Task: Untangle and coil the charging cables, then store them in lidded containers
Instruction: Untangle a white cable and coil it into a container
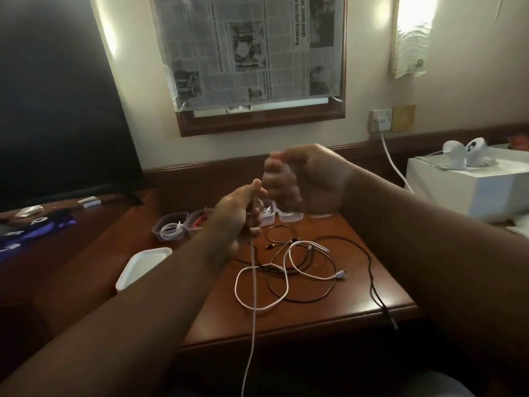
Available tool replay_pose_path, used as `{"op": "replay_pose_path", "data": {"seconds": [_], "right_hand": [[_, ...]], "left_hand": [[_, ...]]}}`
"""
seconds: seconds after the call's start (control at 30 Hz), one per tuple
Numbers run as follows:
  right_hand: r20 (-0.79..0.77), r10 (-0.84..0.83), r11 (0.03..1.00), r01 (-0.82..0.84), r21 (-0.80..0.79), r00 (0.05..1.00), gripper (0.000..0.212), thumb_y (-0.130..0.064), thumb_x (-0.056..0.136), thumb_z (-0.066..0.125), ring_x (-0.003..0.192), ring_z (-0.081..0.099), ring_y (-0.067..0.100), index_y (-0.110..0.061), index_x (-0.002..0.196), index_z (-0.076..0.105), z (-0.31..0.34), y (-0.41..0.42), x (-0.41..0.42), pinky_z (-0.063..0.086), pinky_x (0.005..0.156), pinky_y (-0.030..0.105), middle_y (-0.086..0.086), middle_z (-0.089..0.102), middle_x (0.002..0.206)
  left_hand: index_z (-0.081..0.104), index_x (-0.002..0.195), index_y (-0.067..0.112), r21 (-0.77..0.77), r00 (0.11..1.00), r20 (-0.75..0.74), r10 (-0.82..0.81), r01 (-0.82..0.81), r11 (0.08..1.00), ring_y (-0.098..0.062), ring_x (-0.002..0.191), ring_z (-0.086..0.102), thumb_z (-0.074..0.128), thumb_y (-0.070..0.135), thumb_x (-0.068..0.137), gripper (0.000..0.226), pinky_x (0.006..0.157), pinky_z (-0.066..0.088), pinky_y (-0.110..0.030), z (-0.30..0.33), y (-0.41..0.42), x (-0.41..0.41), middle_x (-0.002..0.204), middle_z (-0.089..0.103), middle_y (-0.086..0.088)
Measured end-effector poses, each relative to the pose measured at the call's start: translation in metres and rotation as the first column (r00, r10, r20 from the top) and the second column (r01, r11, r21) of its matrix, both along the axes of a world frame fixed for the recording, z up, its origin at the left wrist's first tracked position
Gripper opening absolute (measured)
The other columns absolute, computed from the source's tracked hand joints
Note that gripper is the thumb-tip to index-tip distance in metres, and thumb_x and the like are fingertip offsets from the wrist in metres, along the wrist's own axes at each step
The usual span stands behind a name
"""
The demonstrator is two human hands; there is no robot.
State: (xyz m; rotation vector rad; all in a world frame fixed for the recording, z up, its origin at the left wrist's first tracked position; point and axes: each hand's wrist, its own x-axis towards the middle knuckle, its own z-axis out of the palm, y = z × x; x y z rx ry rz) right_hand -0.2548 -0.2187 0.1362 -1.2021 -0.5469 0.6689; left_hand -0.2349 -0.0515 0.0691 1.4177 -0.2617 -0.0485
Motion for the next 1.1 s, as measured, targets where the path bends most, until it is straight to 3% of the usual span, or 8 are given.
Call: {"op": "replay_pose_path", "data": {"seconds": [0.17, 0.27, 0.4, 0.63, 0.8, 0.87, 0.93, 1.1], "right_hand": [[0.534, -0.528, 0.82, 0.56, 0.117, 0.66, 0.02, -0.014, 0.103, 0.047, 0.079, 0.069, 0.01, -0.015, 0.09, 0.062, -0.007, 0.007, 0.011, 0.058, 0.079, 0.025, 0.002, 0.067, 0.084], [0.977, 0.104, 0.471, 0.856, -0.215, 0.187, 0.023, -0.009, 0.096, 0.057, 0.088, 0.063, 0.005, -0.03, 0.087, 0.057, -0.024, -0.003, 0.024, 0.054, 0.076, 0.02, -0.008, 0.061, 0.096], [0.855, 0.181, 0.39, 0.763, -0.516, 0.486, 0.017, -0.028, 0.103, 0.048, 0.08, 0.054, 0.009, -0.019, 0.096, 0.06, -0.049, -0.001, 0.025, 0.039, 0.063, 0.016, -0.008, 0.052, 0.084], [0.045, 0.014, 0.946, 0.002, -0.324, 0.999, 0.049, -0.047, 0.104, 0.026, 0.049, 0.02, 0.012, -0.019, 0.067, 0.042, -0.068, 0.01, 0.013, 0.021, 0.046, 0.025, -0.002, 0.032, 0.059], [-0.054, -0.285, 0.901, 0.287, 0.327, 0.957, 0.037, -0.03, 0.106, 0.032, 0.056, 0.041, 0.013, -0.014, 0.076, 0.047, -0.048, 0.028, 0.009, 0.038, 0.056, 0.025, -0.001, 0.042, 0.063], [0.529, -0.521, 0.818, 0.569, 0.083, 0.67, 0.028, -0.021, 0.106, 0.041, 0.06, 0.052, 0.007, -0.014, 0.081, 0.053, -0.05, 0.024, 0.021, 0.045, 0.058, 0.021, -0.002, 0.052, 0.068], [0.963, -0.041, 0.549, 0.811, -0.201, 0.267, 0.012, -0.016, 0.101, 0.051, 0.07, 0.057, 0.002, -0.018, 0.093, 0.06, -0.052, 0.014, 0.031, 0.045, 0.066, 0.021, -0.009, 0.057, 0.078], [0.727, 0.474, 0.184, 0.752, -0.633, 0.496, 0.026, -0.035, 0.109, 0.03, 0.073, 0.049, 0.015, -0.027, 0.109, 0.055, -0.069, 0.007, 0.039, 0.036, 0.067, 0.028, -0.003, 0.041, 0.073]], "left_hand": [[0.066, 0.104, 0.012, 0.014, 0.987, -0.103, -0.126, 0.128, 0.992, -0.009, 0.053, 0.042, 0.049, 0.026, 0.102, 0.022, 0.048, 0.036, -0.022, -0.023, -0.015, -0.023, 0.067, 0.053, 0.001], [0.066, 0.107, 0.026, 0.394, 0.986, 0.01, -0.164, 0.147, 0.907, -0.007, 0.052, 0.045, 0.049, 0.019, 0.102, 0.019, 0.049, 0.036, -0.022, -0.016, 0.001, -0.022, 0.068, 0.055, 0.003], [0.066, 0.105, 0.032, 0.82, 0.864, 0.417, -0.283, -0.223, 0.528, -0.01, 0.082, 0.066, 0.058, 0.025, 0.099, 0.012, 0.073, 0.056, -0.034, -0.002, 0.03, 0.0, 0.091, 0.07, 0.007], [0.065, 0.09, 0.014, 0.238, 0.986, 0.167, -0.03, -0.011, 0.971, -0.01, 0.054, 0.047, 0.068, 0.02, 0.089, 0.007, 0.049, 0.035, -0.023, -0.028, 0.029, 0.021, 0.069, 0.056, 0.0], [0.064, 0.091, 0.014, -0.133, 0.978, -0.164, -0.128, 0.107, 0.985, -0.008, 0.045, 0.036, 0.065, 0.03, 0.08, 0.02, 0.042, 0.031, -0.02, -0.061, -0.007, -0.002, 0.065, 0.051, -0.001], [0.068, 0.105, 0.014, -0.002, 0.983, -0.139, -0.124, 0.124, 0.992, -0.009, 0.046, 0.037, 0.066, 0.032, 0.08, 0.031, 0.043, 0.03, -0.021, -0.062, -0.012, -0.012, 0.064, 0.057, 0.001], [0.069, 0.111, 0.017, 0.229, 0.995, -0.051, -0.08, 0.089, 0.969, -0.009, 0.046, 0.041, 0.063, 0.024, 0.091, 0.022, 0.044, 0.031, -0.022, -0.056, -0.007, -0.014, 0.063, 0.059, 0.004], [0.071, 0.095, 0.016, 0.552, 0.932, 0.362, -0.01, -0.205, 0.808, 0.004, 0.052, 0.056, 0.066, 0.015, 0.093, 0.005, 0.05, 0.041, -0.01, -0.033, 0.026, 0.006, 0.06, 0.065, 0.015]]}}
